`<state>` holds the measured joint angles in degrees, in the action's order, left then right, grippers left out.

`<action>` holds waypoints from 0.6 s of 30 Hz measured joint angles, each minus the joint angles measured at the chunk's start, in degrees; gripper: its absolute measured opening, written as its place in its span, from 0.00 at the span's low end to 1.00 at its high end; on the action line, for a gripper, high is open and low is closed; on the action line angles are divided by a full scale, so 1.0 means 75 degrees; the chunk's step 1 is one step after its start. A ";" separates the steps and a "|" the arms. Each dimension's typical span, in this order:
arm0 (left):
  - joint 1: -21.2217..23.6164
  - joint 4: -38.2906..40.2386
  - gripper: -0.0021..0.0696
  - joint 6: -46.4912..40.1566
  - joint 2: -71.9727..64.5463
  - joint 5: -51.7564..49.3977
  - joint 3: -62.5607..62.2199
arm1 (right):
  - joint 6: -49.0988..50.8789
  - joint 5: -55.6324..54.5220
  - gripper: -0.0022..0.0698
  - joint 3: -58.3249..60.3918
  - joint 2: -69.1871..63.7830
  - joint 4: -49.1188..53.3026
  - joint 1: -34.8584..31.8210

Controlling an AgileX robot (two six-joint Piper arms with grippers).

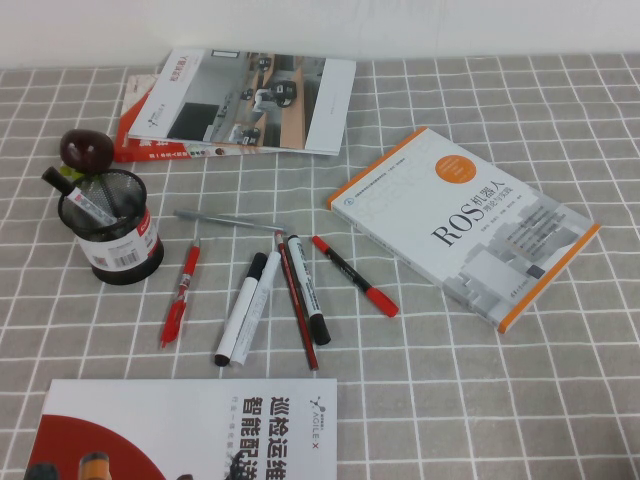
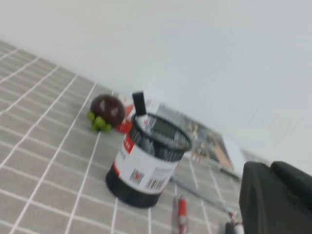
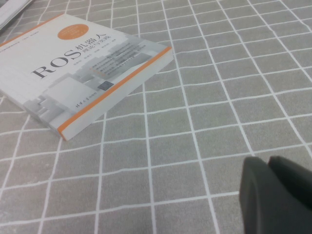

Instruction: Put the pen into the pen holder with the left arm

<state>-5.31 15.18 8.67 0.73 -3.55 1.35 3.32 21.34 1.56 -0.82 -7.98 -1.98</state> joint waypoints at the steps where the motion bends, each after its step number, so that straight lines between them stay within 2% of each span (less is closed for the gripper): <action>1: 0.0000 0.0027 0.02 0.0021 0.0000 0.0087 0.0000 | 0.0000 0.0000 0.01 0.0000 0.0000 0.0000 0.0000; 11: 0.0000 0.0115 0.02 0.0129 0.0000 0.0564 0.0002 | 0.0000 0.0000 0.01 0.0000 0.0000 0.0000 0.0000; 14: 0.0000 0.0146 0.02 0.0160 -0.0195 0.0037 -0.0361 | 0.0000 0.0000 0.01 0.0000 0.0000 0.0000 0.0000; 18: 0.0000 0.0146 0.02 0.0160 -0.1317 -0.0925 -0.1390 | 0.0000 0.0000 0.01 0.0000 0.0000 0.0000 0.0000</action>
<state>-5.31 16.27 9.86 -9.15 -10.49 -9.07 3.32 21.34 1.56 -0.82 -7.98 -1.98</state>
